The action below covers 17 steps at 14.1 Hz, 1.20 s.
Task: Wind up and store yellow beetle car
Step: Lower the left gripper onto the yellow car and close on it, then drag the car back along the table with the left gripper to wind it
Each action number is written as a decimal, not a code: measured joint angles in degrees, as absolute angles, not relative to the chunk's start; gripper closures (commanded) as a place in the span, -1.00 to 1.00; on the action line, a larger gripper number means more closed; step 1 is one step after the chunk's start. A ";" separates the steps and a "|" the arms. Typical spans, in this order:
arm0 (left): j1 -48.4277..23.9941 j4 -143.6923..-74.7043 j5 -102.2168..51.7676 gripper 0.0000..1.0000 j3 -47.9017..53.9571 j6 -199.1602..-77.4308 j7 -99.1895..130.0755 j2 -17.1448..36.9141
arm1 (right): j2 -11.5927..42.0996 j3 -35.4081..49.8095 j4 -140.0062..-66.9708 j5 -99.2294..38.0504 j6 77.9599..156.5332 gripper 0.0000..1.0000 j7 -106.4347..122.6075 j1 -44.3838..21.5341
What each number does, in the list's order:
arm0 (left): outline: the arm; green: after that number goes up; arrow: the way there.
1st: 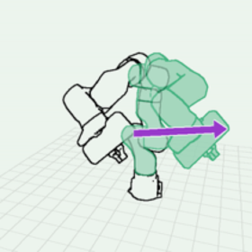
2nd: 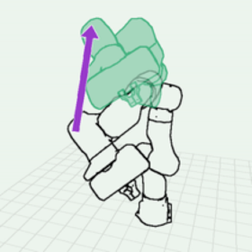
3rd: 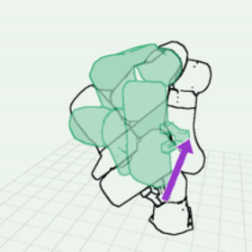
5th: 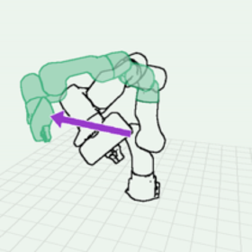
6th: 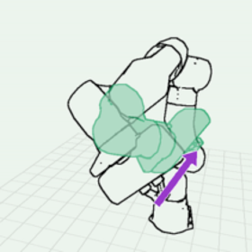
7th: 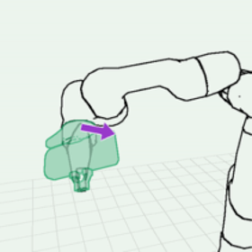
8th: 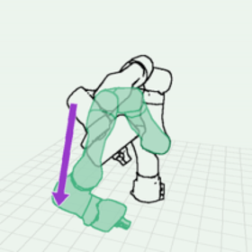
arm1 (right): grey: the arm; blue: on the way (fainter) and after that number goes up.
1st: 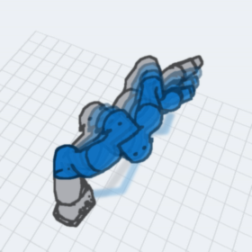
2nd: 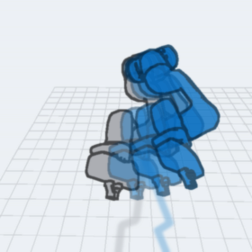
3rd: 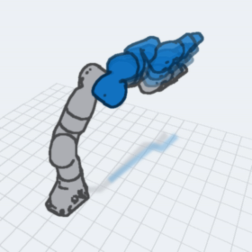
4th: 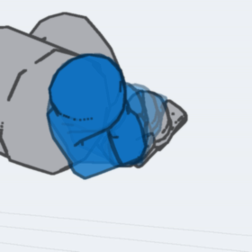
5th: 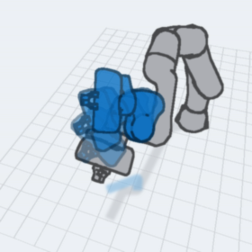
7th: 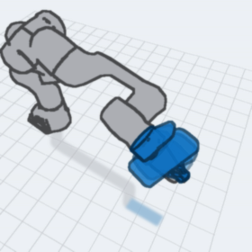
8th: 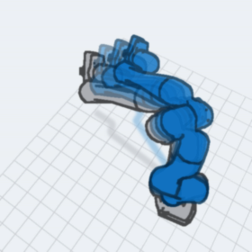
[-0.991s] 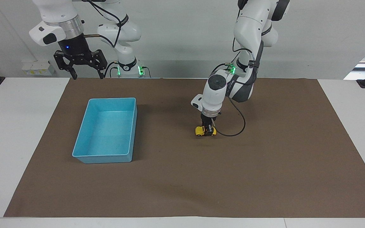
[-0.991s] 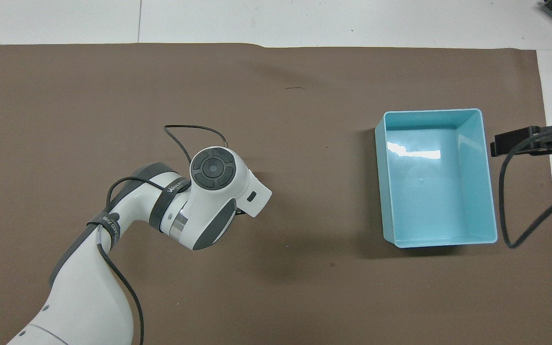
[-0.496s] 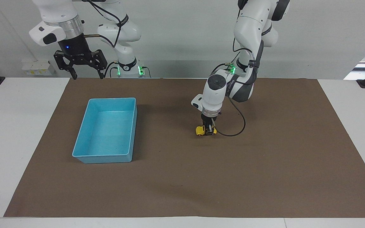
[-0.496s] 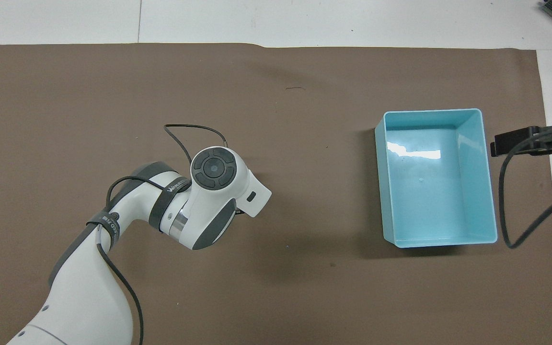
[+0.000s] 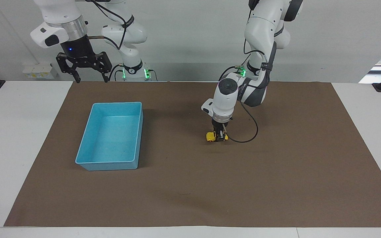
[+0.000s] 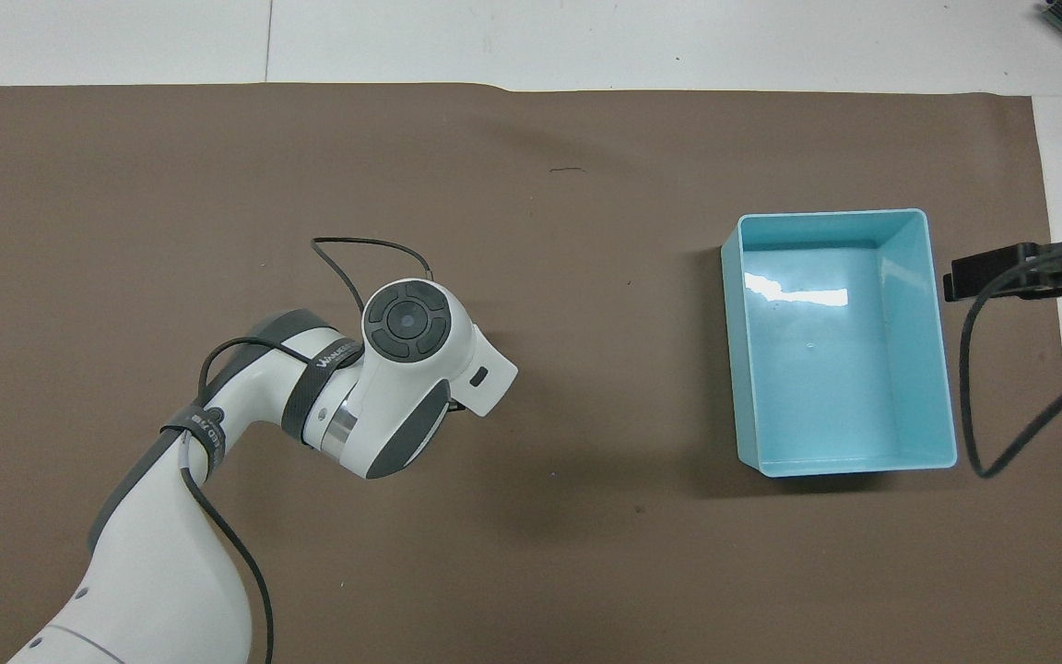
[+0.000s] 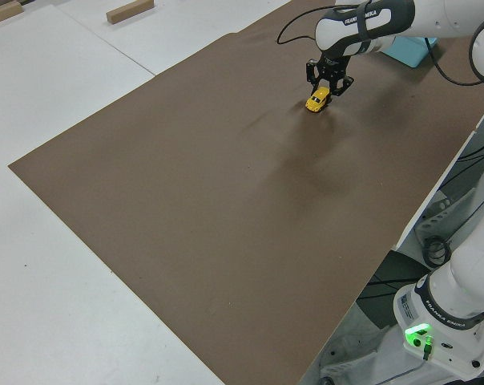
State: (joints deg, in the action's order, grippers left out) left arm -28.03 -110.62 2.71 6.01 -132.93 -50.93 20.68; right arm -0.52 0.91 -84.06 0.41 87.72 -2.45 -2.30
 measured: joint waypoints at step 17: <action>-22.32 -117.68 2.73 1.00 5.97 -137.08 -55.51 16.38 | -0.52 0.91 -84.06 0.41 87.72 -1.00 -2.45 -2.29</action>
State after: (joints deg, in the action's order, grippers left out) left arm -22.32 -117.68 2.73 5.97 -137.08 -55.51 16.38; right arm -0.52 0.91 -84.06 0.41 87.72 -2.45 -2.29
